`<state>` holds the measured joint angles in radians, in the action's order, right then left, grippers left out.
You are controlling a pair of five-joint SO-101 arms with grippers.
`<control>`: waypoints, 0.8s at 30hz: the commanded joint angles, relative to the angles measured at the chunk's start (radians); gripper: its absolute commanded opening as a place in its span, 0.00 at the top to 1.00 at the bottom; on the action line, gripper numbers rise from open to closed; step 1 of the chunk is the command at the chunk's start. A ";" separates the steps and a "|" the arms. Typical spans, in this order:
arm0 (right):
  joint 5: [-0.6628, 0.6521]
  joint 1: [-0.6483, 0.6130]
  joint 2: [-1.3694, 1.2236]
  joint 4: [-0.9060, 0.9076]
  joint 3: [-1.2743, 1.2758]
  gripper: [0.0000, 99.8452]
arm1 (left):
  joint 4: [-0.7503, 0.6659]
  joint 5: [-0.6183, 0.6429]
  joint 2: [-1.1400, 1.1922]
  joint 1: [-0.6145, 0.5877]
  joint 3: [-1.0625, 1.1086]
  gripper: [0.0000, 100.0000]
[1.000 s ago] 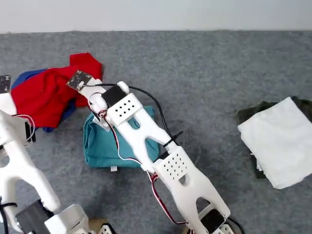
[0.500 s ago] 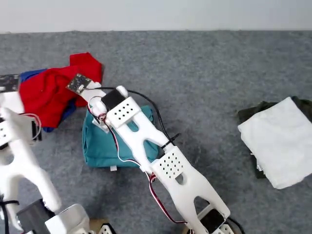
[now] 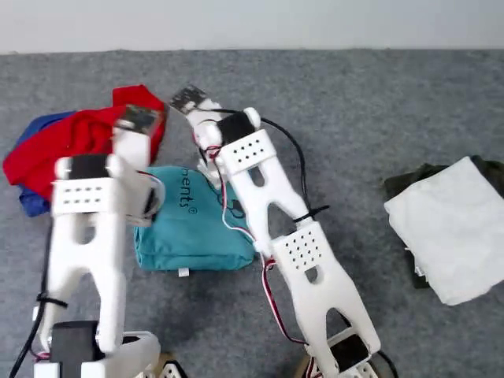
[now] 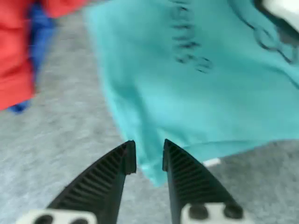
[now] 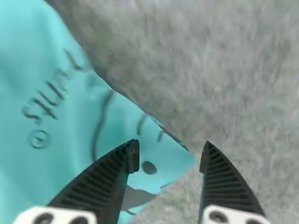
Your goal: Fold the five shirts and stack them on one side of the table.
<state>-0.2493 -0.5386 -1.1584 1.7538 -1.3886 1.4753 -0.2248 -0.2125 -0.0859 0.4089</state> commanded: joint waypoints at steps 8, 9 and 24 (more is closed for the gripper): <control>0.002 0.111 0.070 -0.068 0.153 0.78 | -0.321 -0.069 -0.015 0.068 0.380 0.89; 0.002 0.122 0.070 -0.082 0.163 0.78 | -0.327 -0.092 -0.015 0.066 0.404 0.89; 0.002 0.139 0.137 -0.013 0.095 0.78 | -0.384 -0.192 -0.023 0.064 0.579 0.89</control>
<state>-0.2493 -0.4189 -1.1262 1.6525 -1.2137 1.0871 -0.4058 -0.2355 -0.0184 0.9490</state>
